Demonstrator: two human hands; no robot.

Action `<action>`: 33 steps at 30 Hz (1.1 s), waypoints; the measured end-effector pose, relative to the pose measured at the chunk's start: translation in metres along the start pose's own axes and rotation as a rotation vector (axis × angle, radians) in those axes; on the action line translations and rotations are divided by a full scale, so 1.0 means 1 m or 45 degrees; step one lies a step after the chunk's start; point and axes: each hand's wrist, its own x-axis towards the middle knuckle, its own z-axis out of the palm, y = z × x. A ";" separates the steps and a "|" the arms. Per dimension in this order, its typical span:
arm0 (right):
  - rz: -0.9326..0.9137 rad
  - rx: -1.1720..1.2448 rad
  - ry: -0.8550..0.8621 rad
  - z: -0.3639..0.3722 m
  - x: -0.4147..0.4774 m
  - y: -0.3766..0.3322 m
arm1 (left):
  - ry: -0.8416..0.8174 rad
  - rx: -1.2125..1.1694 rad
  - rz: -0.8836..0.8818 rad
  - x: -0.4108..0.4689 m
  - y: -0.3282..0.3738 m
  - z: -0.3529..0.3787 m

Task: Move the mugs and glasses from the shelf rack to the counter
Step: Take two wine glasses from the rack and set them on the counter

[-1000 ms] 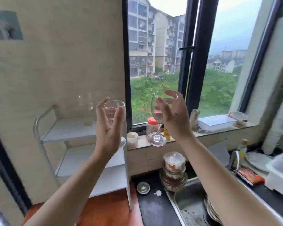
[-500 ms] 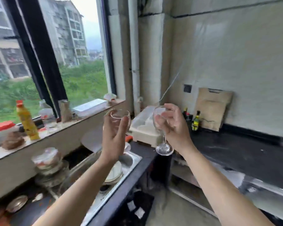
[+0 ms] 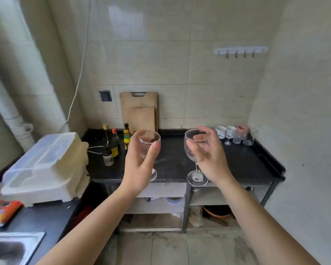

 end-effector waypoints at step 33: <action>0.463 -0.500 0.480 -0.401 0.379 0.364 | -0.561 -0.015 -0.414 0.337 -0.255 0.572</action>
